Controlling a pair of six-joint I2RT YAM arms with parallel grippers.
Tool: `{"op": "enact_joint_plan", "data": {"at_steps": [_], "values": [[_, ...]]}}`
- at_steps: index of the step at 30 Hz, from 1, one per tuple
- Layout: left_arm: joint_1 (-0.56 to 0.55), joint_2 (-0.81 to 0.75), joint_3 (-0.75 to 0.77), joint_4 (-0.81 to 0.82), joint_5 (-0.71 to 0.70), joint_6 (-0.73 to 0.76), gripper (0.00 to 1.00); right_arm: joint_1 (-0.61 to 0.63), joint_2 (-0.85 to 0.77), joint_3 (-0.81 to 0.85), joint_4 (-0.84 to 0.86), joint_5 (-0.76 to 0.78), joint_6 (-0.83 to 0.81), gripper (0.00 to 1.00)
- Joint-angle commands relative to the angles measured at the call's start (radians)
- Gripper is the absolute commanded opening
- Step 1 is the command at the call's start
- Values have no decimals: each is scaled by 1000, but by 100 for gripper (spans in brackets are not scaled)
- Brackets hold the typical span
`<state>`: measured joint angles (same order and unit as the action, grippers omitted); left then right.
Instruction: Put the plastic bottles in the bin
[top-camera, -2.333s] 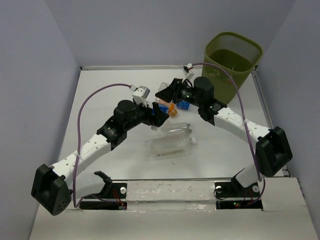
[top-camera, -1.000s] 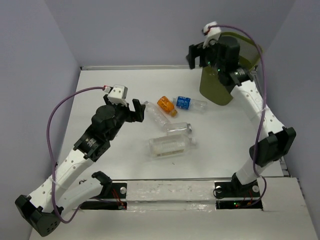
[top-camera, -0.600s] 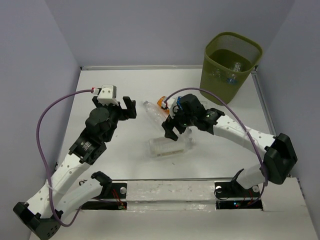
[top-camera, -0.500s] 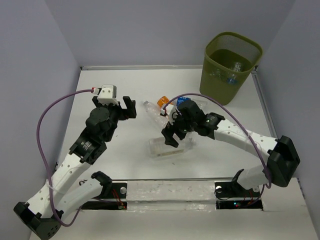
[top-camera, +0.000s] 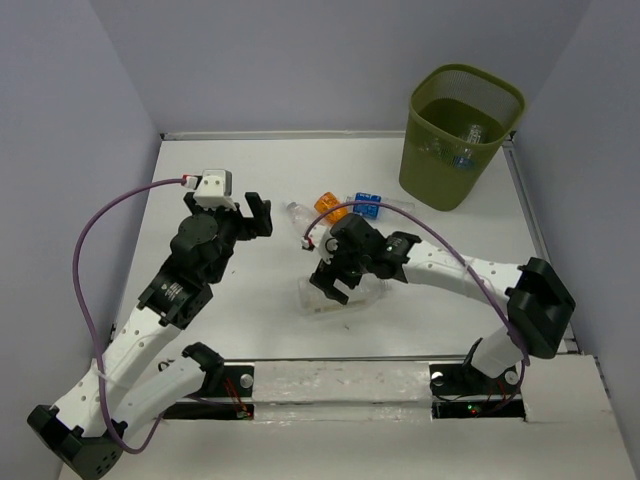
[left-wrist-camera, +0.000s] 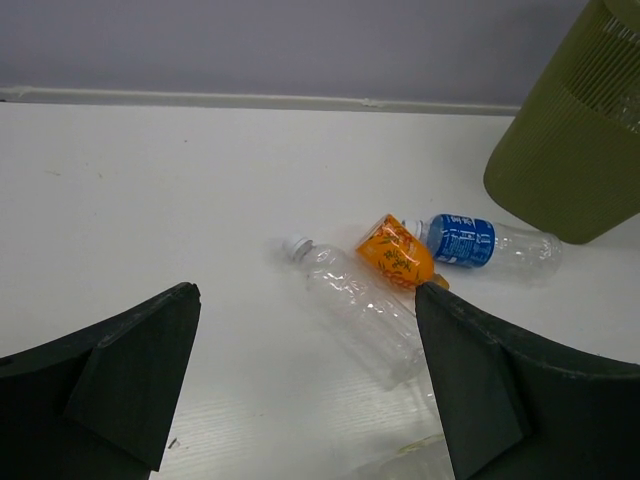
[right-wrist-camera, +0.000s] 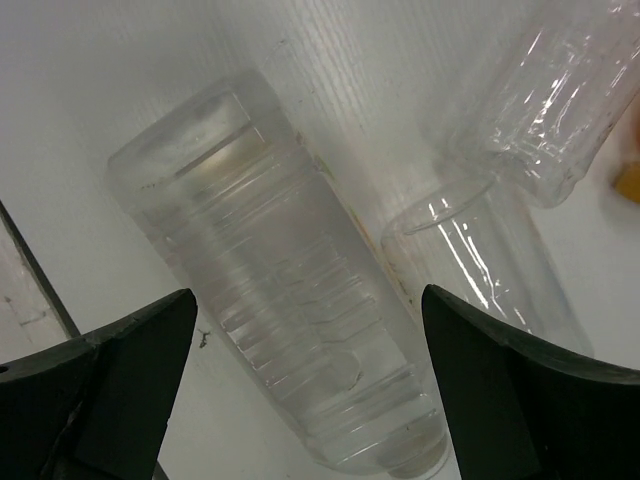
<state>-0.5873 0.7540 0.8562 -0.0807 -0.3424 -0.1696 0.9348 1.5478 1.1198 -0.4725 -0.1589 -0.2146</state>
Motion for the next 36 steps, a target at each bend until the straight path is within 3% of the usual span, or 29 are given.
{"op": "enact_joint_plan", "data": {"at_steps": [1, 14, 32, 36], "values": [[6, -16, -5, 22, 19, 2, 99, 13, 3, 89, -11, 56, -89, 100], [7, -19, 0, 18, 51, 10, 99, 33, 127, 109, -127, -102, -106, 100], [7, -47, -3, 21, 14, 7, 98, 122, 250, 115, -11, -34, -60, 100], [12, -56, -5, 19, -42, -10, 99, 122, 206, 98, 43, -15, -54, 89]]}}
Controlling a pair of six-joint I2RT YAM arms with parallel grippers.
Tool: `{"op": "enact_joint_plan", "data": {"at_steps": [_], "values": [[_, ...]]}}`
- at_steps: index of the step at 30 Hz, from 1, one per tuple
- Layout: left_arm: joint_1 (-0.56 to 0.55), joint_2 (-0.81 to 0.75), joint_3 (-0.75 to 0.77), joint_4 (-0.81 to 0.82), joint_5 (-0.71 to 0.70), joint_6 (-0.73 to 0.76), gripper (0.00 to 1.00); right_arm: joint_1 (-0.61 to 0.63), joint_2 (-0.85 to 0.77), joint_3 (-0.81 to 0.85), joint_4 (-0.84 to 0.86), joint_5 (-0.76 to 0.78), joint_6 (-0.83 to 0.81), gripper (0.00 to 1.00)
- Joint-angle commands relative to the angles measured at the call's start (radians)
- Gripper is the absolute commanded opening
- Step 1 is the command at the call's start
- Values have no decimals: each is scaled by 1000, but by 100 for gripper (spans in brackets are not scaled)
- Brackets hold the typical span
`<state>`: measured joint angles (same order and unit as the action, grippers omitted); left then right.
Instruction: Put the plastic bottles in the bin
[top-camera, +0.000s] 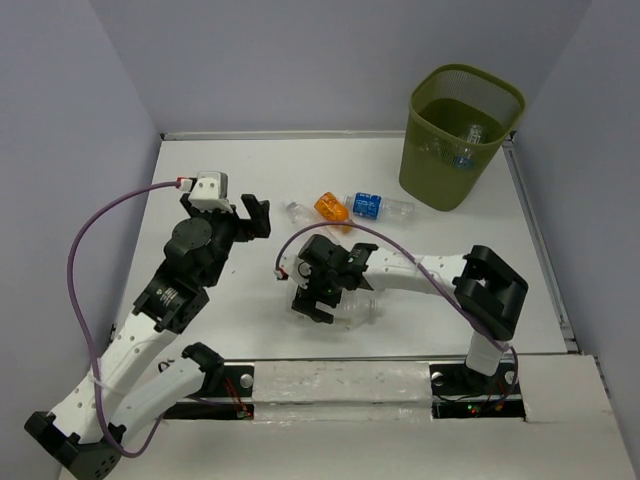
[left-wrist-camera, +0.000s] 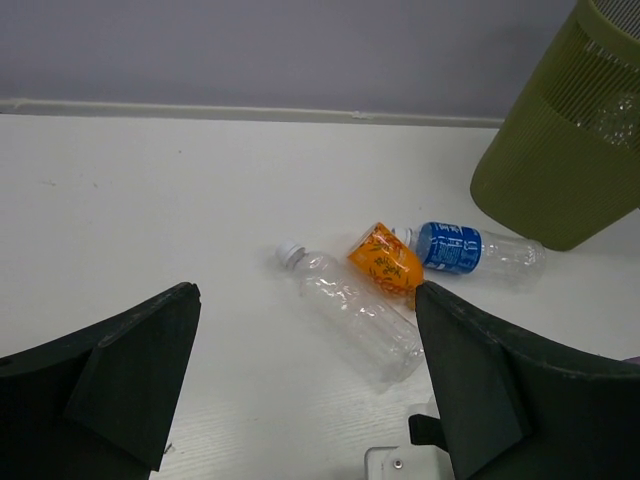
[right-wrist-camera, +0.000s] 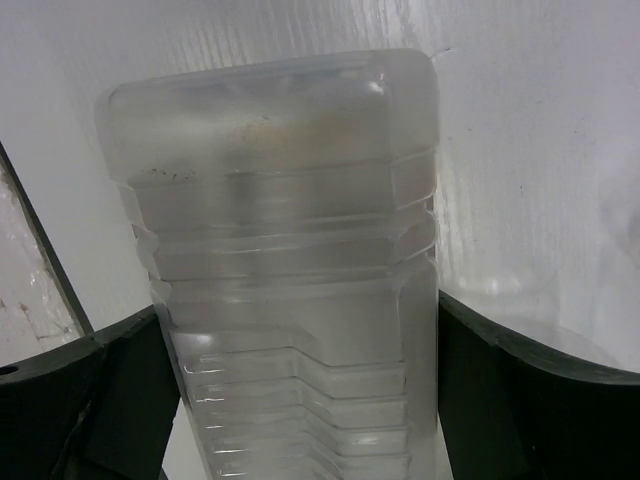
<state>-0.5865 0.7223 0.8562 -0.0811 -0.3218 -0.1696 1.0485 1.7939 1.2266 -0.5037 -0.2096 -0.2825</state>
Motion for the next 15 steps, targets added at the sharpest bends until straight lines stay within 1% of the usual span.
{"op": "enact_joint_plan", "data": {"at_steps": [1, 3, 4, 8, 13, 15], "values": [[17, -27, -5, 18, -74, -14, 99, 8, -56, -13, 85, 50, 22, 79], [25, -30, -5, 14, -106, -30, 99, 8, -112, -16, 108, 59, 31, 74], [28, -34, -5, 12, -111, -34, 99, 8, -134, -15, 114, 71, 39, 73], [39, -37, -5, 14, -103, -41, 99, 8, -255, -18, 178, 108, 52, 70], [40, -37, -3, 14, -86, -39, 99, 8, -332, -3, 257, 154, 57, 69], [40, -37, -5, 15, -80, -39, 99, -10, -361, 5, 335, 185, 57, 68]]}}
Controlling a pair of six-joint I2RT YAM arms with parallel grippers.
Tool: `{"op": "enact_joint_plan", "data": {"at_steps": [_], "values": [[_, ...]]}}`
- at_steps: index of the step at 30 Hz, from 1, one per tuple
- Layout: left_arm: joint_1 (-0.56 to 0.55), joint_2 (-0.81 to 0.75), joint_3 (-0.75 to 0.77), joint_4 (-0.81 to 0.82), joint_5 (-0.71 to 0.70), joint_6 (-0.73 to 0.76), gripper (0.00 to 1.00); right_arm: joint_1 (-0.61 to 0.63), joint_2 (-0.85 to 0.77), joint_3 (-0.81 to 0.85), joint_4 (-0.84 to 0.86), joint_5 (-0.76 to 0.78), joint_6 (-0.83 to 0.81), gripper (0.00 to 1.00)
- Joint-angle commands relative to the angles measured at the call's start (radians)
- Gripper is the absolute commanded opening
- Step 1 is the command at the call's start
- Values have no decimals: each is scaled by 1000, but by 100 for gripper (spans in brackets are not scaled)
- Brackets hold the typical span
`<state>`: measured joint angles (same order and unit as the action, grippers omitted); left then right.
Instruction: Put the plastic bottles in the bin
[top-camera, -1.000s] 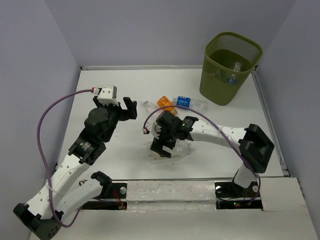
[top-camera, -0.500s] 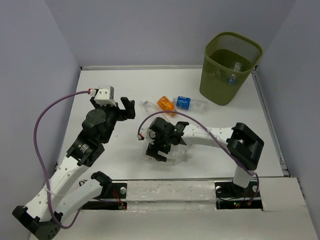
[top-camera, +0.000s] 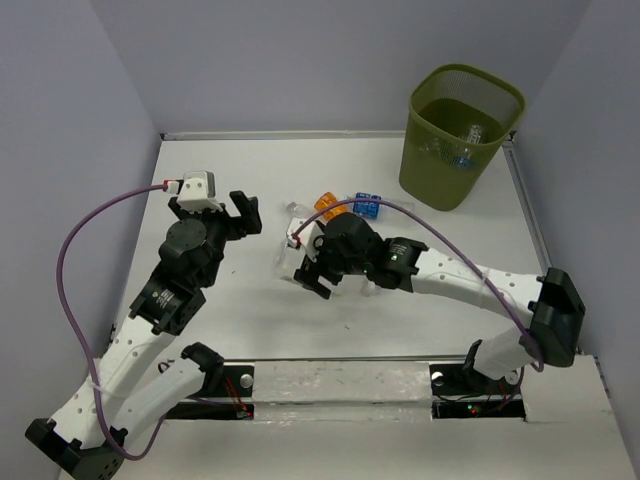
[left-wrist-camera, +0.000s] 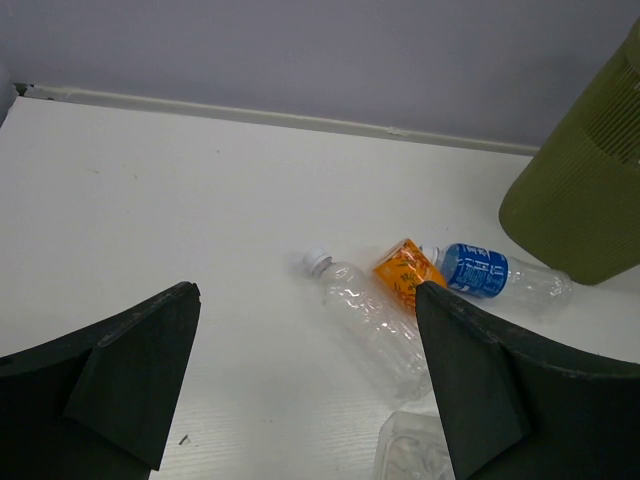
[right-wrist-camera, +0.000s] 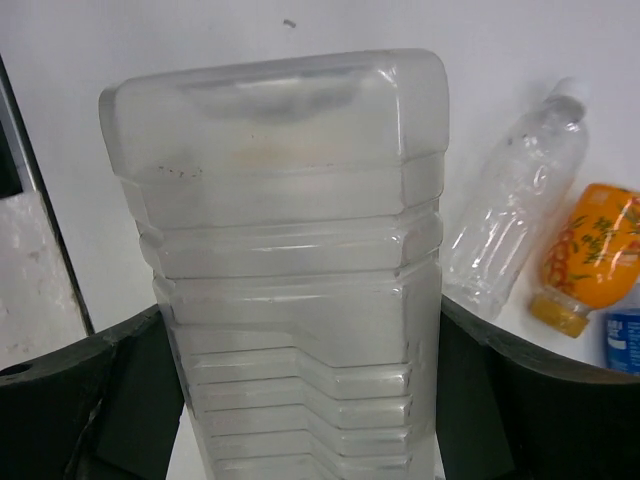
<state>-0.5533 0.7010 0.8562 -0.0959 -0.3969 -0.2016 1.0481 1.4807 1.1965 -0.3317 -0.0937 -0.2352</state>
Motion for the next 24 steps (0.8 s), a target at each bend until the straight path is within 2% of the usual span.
{"op": "enact_joint_plan", "data": {"at_steps": [1, 2, 3, 7, 8, 10, 11, 15, 18, 22, 24], "values": [[6, -15, -5, 31, 3, -7, 99, -38, -80, 46, 228, 178, -7, 68], [6, -15, -5, 32, 7, -7, 99, -60, -94, 55, 264, 180, -7, 68], [7, -14, -5, 32, 13, -7, 99, -85, -108, 70, 298, 255, -28, 68], [7, 5, -2, 32, 59, -1, 99, -276, -135, 185, 471, 394, -68, 67], [7, 6, -2, 32, 79, 2, 99, -374, -128, 208, 534, 413, -73, 67], [7, 11, 1, 28, 96, 4, 99, -468, -109, 256, 591, 451, -87, 67], [7, 12, 4, 27, 107, 2, 99, -562, -79, 300, 623, 453, -81, 67], [7, -1, 4, 27, 104, 8, 99, -753, 12, 408, 629, 379, -21, 66], [7, -6, 3, 31, 107, 10, 99, -838, 70, 465, 629, 322, 20, 67], [7, -6, 1, 31, 102, 8, 99, -936, 170, 538, 637, 275, 79, 73], [7, -8, 0, 32, 101, 10, 99, -980, 234, 593, 626, 264, 89, 86]]}}
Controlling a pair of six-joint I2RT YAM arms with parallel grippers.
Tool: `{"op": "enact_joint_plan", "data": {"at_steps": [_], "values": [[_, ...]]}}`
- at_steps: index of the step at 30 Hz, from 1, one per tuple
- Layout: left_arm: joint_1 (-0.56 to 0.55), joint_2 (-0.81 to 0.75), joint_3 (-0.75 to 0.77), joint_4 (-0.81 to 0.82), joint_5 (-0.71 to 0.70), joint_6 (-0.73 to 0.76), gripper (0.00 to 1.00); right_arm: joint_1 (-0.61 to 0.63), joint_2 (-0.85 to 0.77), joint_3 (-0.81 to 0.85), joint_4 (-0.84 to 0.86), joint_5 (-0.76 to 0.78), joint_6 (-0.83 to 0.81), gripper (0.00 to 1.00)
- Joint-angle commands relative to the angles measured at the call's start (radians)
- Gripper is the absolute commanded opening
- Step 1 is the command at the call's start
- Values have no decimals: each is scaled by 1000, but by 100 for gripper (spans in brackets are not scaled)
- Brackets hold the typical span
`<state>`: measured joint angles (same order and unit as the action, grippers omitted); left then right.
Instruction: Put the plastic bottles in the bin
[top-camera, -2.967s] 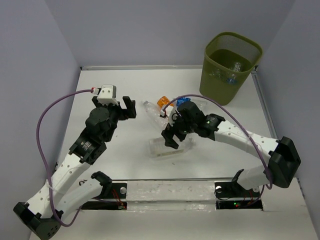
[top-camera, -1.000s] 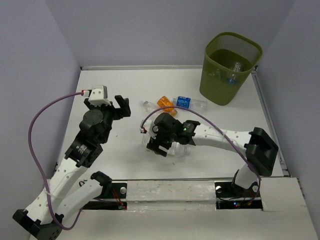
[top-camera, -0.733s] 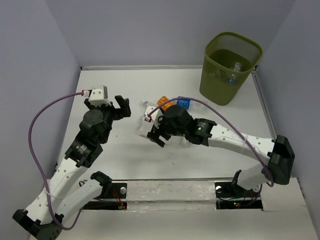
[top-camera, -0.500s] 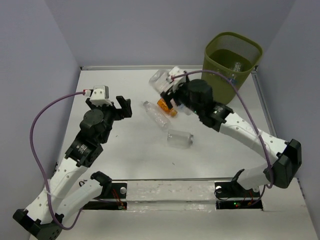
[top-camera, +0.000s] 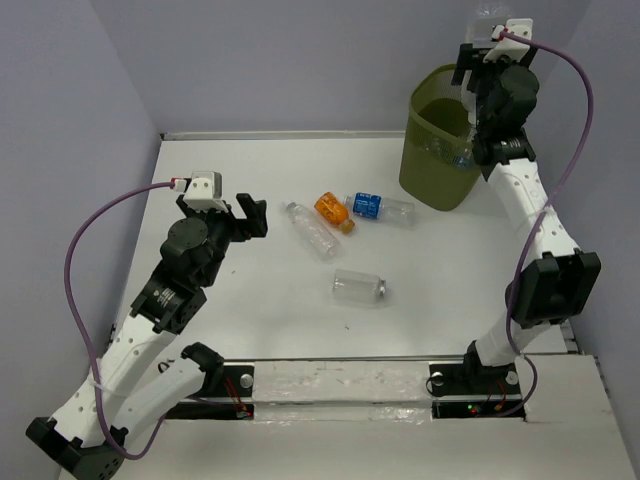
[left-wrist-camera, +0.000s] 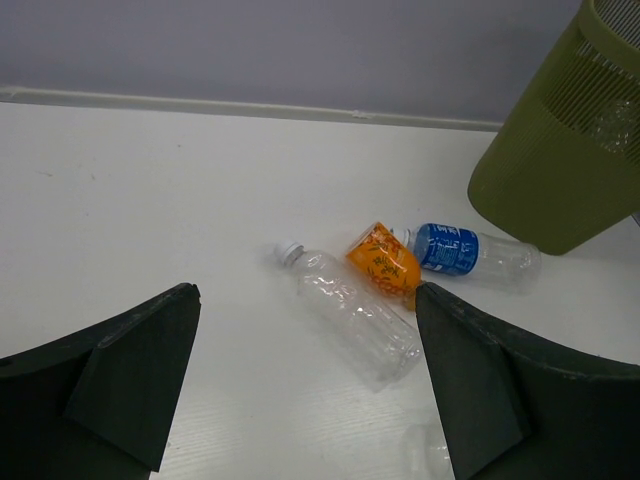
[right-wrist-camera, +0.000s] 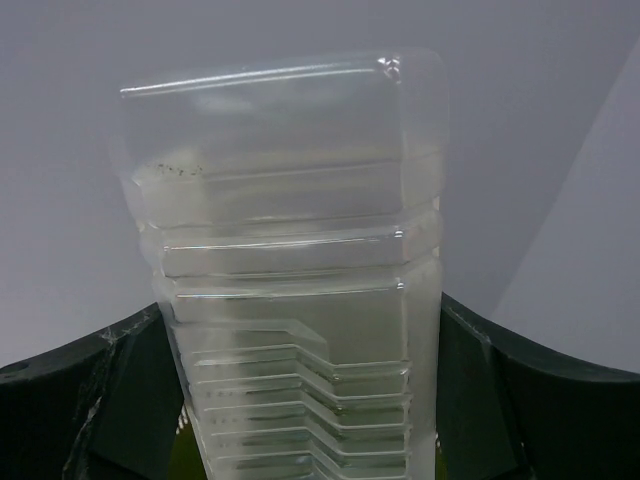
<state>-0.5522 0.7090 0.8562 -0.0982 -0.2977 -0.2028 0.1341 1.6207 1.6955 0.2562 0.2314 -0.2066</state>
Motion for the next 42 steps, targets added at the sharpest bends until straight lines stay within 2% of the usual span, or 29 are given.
{"op": "enact_joint_plan", "data": {"at_steps": [1, 3, 7, 11, 14, 16, 18, 20, 21, 24, 30, 34, 42], "values": [[6, -14, 0, 35, 0, 9, 99, -67, 116, 117, 20, -57, 59, 97], [6, -9, 1, 35, -1, 14, 99, -67, 128, 148, -49, -67, 65, 100], [8, 6, 1, 35, 0, 13, 99, -67, 39, 72, -34, -145, 192, 100], [8, 20, 3, 34, 9, 13, 99, -10, -105, -47, -55, -191, 202, 92], [8, 24, 1, 35, 15, 9, 99, 123, -211, -132, -174, -355, 194, 89], [8, 27, 1, 34, 14, 8, 99, 241, -238, -242, -291, -411, 199, 89], [8, 29, 0, 32, 11, 6, 99, 307, -252, -400, -334, -497, 203, 92], [8, 26, -2, 35, 14, 5, 99, 415, -263, -527, -308, -504, 202, 95], [8, 27, -2, 38, 20, 3, 99, 453, -265, -622, -310, -462, 184, 96], [8, 38, 1, 38, 43, 3, 99, 558, -260, -690, -441, -382, 145, 99], [9, 33, 3, 37, 39, 5, 99, 582, -260, -743, -567, -395, 151, 100], [9, 30, 3, 35, 32, 6, 99, 604, -167, -708, -666, -402, 122, 100], [12, 33, 3, 35, 42, 8, 99, 644, 1, -645, -677, -426, 90, 97]]}}
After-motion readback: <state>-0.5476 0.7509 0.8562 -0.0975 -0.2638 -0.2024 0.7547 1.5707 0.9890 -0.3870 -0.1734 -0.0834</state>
